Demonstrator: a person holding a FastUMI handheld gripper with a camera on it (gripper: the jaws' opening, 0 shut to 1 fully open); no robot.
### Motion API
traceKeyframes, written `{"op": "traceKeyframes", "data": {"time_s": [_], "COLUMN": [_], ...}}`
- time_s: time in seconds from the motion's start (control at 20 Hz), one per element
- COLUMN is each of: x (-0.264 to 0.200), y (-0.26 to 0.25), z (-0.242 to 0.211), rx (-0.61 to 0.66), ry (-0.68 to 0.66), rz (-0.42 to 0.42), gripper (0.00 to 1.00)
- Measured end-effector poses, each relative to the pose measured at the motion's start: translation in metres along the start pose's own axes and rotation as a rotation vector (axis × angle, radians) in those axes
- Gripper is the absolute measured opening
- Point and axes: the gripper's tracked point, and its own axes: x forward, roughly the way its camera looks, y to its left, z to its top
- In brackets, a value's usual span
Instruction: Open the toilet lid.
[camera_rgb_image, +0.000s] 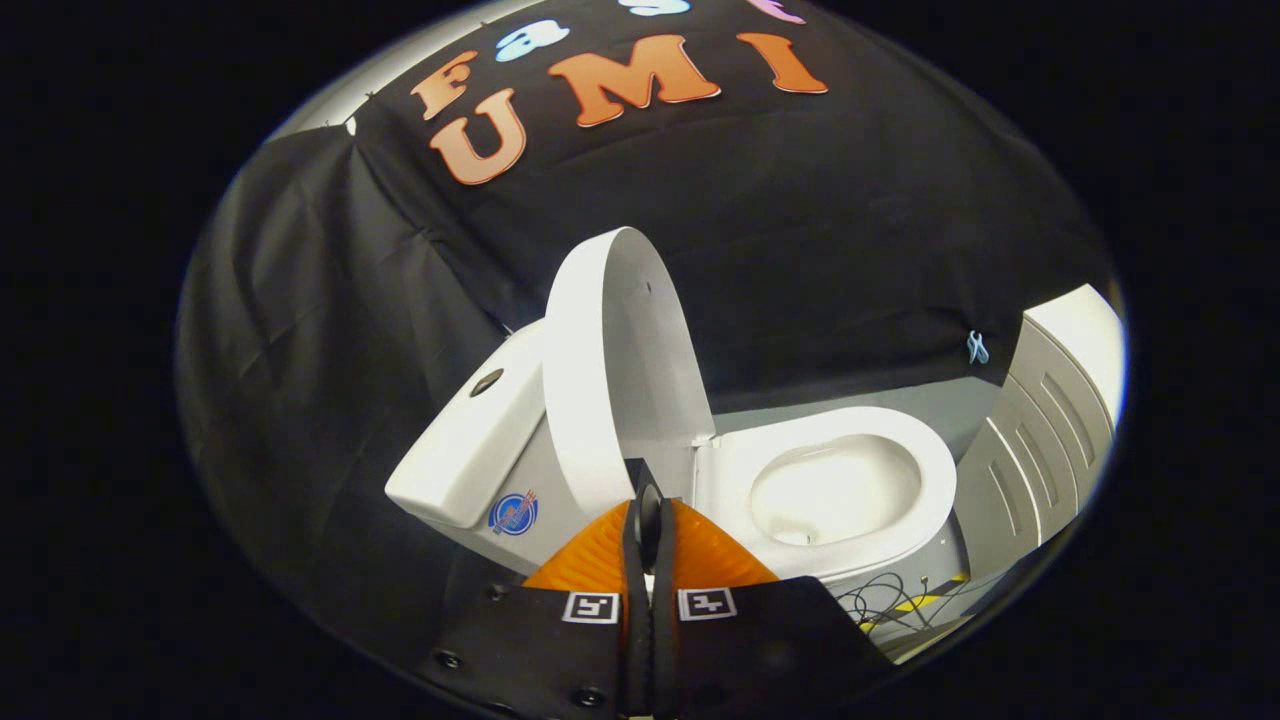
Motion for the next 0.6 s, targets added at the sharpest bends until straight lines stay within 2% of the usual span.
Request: {"op": "traceKeyframes", "data": {"time_s": [0.4, 0.6], "x": [0.016, 0.019], "y": [0.065, 0.078], "z": [-0.016, -0.02], "rx": [-0.154, -0.233], "ry": [0.002, -0.016], "rz": [0.008, -0.035], "gripper": [0.08, 0.08]}}
